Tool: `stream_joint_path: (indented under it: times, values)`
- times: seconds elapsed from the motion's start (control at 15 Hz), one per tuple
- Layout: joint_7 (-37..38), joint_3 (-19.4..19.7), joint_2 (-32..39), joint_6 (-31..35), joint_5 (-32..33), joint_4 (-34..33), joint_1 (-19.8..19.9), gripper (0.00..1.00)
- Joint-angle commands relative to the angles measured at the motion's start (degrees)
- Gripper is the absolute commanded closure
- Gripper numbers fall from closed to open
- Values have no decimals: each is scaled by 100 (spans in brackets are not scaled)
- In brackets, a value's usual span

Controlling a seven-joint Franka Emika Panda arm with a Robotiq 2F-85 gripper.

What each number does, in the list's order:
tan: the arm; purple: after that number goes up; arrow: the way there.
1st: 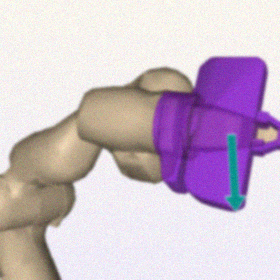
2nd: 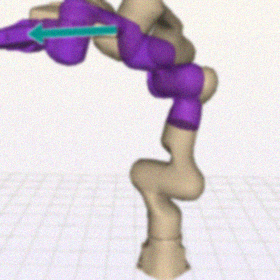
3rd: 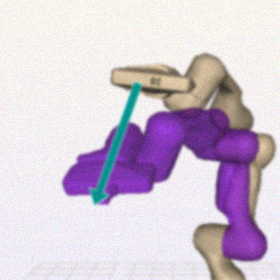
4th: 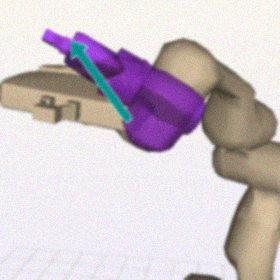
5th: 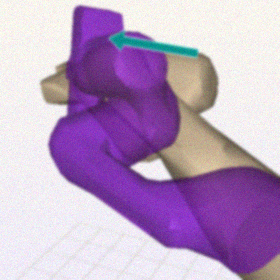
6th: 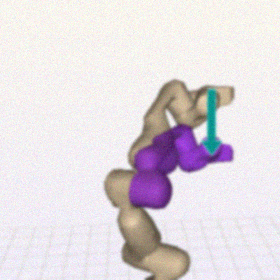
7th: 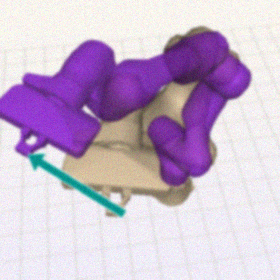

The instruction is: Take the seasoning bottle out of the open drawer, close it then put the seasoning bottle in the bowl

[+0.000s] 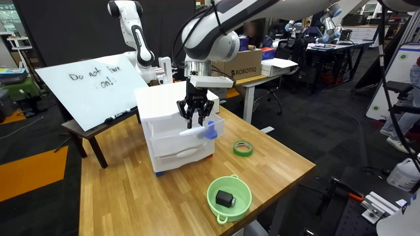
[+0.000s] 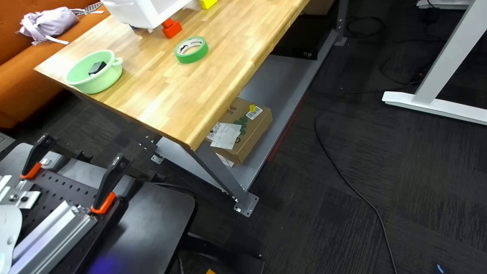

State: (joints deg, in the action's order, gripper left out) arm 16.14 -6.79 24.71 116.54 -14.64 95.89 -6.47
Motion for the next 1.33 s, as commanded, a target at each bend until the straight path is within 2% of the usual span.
stream_joint_path:
  times: [0.0, 0.07, 0.13, 0.2, 1.27]
  values:
    - [-16, 45, -62, -5, -107, 90, -19, 62]
    - [-30, 40, -60, 0, -107, 91, -20, 68]
    - [-66, 29, -58, 3, -110, 84, -20, 87]
    - [-102, 17, -58, -3, -102, 68, -27, 88]
    - [-139, -64, -70, 60, 168, -124, -442, 88]
